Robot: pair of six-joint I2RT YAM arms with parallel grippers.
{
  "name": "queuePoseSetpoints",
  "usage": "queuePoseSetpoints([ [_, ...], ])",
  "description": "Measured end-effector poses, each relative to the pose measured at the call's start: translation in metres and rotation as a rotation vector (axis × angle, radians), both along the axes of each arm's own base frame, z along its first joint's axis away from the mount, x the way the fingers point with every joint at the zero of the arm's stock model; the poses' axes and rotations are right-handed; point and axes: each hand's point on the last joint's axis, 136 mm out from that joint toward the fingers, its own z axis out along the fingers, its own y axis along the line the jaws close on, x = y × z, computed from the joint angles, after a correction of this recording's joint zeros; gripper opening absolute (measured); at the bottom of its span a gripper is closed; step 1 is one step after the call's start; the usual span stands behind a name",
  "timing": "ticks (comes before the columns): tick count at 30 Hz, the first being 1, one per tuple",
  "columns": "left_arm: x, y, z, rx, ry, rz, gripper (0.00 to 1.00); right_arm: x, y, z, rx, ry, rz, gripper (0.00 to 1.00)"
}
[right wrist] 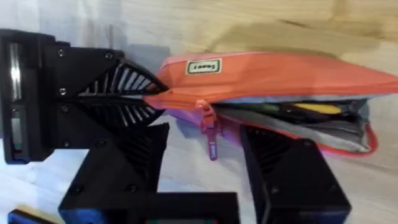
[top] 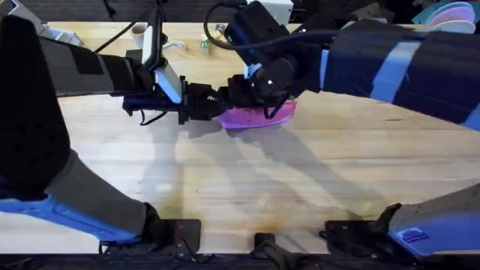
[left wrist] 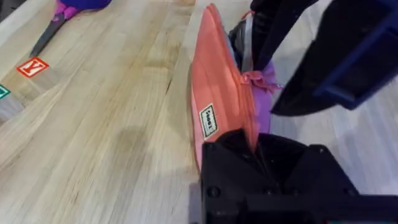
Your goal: Unzip the bag, pick up the pens from the table one at a time and place them inside, then zip the bag closed.
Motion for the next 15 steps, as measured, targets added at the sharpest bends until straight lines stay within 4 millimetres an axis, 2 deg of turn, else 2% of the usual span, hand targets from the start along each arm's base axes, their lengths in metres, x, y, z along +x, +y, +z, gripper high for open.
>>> queuePoseSetpoints([
  [3,0.0,0.0,0.0,0.0,0.0,0.0,0.044,0.002,-0.002,-0.002,-0.012,-0.005,-0.006,0.605],
  [5,0.0,0.0,0.0,0.0,0.0,0.0,0.044,0.003,-0.003,-0.014,-0.042,0.01,-0.01,0.454],
  [10,0.0,0.0,0.0,0.0,0.0,0.0,0.044,0.003,-0.004,-0.018,-0.054,0.014,-0.01,0.274],
  [15,0.0,0.0,0.0,0.0,0.0,0.0,0.044,0.003,-0.004,-0.018,-0.054,0.014,-0.009,0.23],
])
